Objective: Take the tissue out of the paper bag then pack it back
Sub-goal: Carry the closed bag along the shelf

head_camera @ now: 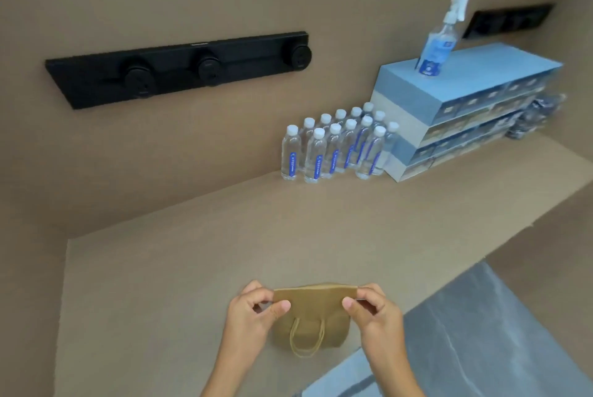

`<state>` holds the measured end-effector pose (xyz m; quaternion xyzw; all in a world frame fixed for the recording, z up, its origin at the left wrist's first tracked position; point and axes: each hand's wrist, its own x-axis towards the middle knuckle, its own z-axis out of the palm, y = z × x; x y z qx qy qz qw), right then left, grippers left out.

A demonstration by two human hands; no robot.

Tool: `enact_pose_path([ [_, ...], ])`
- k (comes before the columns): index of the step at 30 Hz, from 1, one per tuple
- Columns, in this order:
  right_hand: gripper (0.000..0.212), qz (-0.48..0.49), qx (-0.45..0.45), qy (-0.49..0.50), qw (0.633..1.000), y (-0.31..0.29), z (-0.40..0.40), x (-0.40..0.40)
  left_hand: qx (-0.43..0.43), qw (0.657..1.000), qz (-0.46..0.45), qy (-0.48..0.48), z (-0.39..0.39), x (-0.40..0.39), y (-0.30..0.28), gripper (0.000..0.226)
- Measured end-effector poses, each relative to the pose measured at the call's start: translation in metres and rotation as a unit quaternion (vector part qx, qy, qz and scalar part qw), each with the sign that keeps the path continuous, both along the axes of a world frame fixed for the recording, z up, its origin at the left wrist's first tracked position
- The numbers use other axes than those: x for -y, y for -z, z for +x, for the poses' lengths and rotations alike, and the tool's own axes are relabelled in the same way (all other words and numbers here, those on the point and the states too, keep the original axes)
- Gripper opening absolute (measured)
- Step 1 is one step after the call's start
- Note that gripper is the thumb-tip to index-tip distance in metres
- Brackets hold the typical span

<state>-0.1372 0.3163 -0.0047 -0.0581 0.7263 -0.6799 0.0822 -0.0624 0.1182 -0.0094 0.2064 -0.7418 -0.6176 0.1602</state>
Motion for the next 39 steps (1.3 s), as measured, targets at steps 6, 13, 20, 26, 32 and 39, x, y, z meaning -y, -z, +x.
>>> enact_pose_path([
  [6,0.042,0.006,-0.056,0.154,0.987,-0.016,0.003,-0.129,-0.022,0.988,0.008,0.152,-0.059,-0.115,-0.023,0.018],
  [13,0.045,0.008,-0.069,0.287,0.955,-0.031,-0.009,-0.283,-0.051,0.95,0.045,0.304,-0.127,-0.277,-0.032,0.029],
  [20,0.047,0.005,-0.06,0.415,0.908,-0.039,-0.029,-0.404,-0.06,0.907,0.025,0.416,-0.196,-0.415,-0.038,0.037],
  [26,0.031,0.011,-0.05,0.476,0.878,-0.037,-0.078,-0.481,-0.068,0.876,0.024,0.477,-0.268,-0.508,-0.041,0.03],
  [32,0.023,0.012,-0.037,0.505,0.862,-0.035,-0.17,-0.557,-0.077,0.861,0.031,0.501,-0.374,-0.593,-0.033,0.031],
  [39,0.024,0.025,-0.05,0.519,0.853,-0.052,-0.286,-0.631,-0.07,0.853,0.026,0.516,-0.496,-0.673,-0.043,0.037],
])
